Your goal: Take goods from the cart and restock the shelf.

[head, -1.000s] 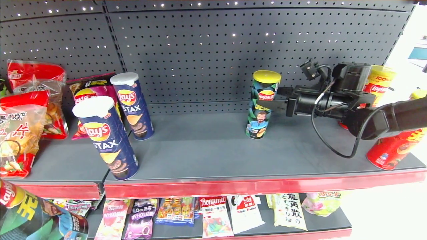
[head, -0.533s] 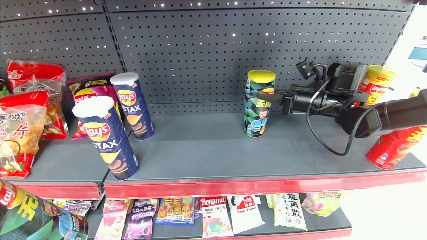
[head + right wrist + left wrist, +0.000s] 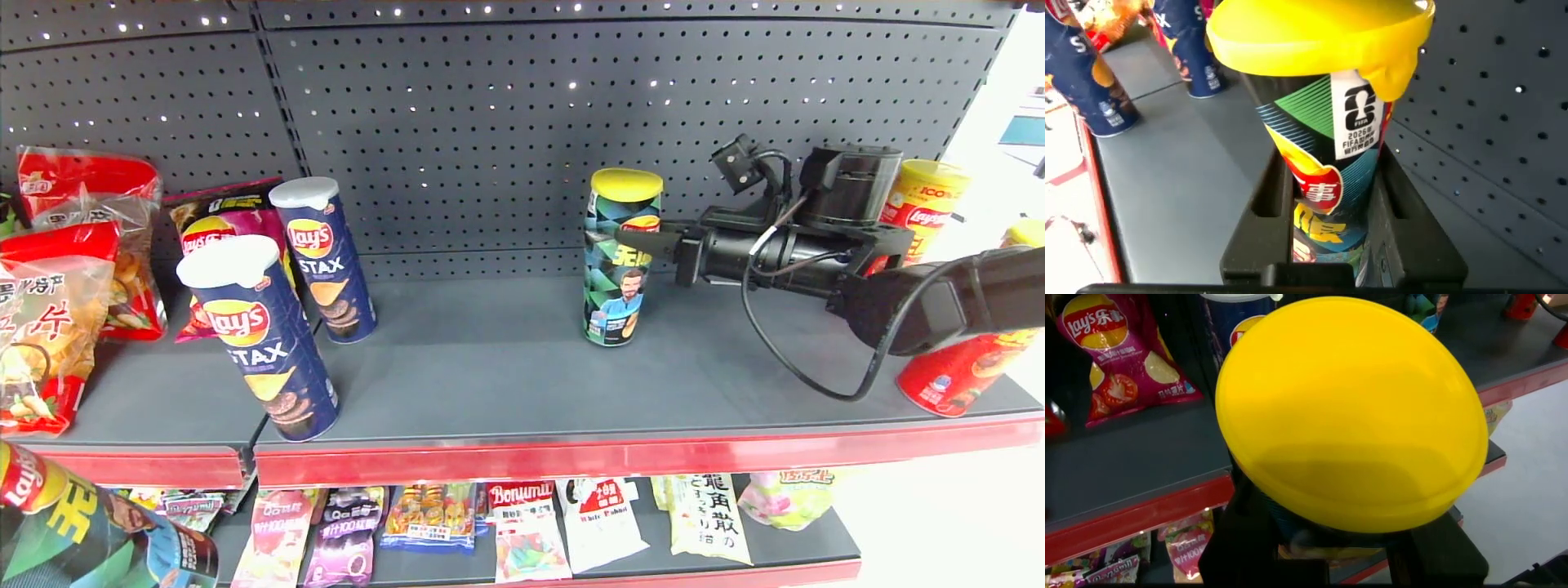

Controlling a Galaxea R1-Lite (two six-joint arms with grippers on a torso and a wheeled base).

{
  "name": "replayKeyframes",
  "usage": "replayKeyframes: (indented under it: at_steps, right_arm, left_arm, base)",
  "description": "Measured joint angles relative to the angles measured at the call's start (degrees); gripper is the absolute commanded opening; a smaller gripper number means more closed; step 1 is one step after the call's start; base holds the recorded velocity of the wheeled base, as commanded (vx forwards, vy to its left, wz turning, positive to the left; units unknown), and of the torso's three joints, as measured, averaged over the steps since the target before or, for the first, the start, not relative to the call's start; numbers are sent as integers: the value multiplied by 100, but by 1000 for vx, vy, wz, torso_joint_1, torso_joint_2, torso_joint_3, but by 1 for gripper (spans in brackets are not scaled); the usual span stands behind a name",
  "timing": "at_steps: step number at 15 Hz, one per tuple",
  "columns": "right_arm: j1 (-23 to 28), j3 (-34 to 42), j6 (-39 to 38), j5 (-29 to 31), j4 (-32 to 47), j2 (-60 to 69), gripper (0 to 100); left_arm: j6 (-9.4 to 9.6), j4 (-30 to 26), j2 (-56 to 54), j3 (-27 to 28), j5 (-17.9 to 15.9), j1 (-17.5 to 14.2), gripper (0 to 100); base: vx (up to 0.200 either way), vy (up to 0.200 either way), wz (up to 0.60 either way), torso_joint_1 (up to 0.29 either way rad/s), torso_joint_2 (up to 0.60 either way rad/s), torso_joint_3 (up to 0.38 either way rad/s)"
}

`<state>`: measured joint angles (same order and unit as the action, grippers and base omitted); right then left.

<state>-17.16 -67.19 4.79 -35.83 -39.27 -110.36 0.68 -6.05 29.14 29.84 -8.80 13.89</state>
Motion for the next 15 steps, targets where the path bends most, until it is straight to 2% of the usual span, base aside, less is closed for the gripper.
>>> replayKeyframes:
  at_steps: [5,10,15]
  right_arm:
    - [-395,827,-6,1065,-301,653,0]
    - [-1169,1712,-379,2754,-1727,929,0]
    - [-1629,2536,-406,3235,-1851,1246,0]
  left_arm:
    - [0,-5,0,-5,-1,0,0]
    - [2,-13,0,-11,-6,0,0]
    - [0,-13,11,-5,-6,0,0]
  base:
    - [0,0,0,0,0,0]
    - [0,0,0,0,0,0]
    - [0,0,0,0,0,0]
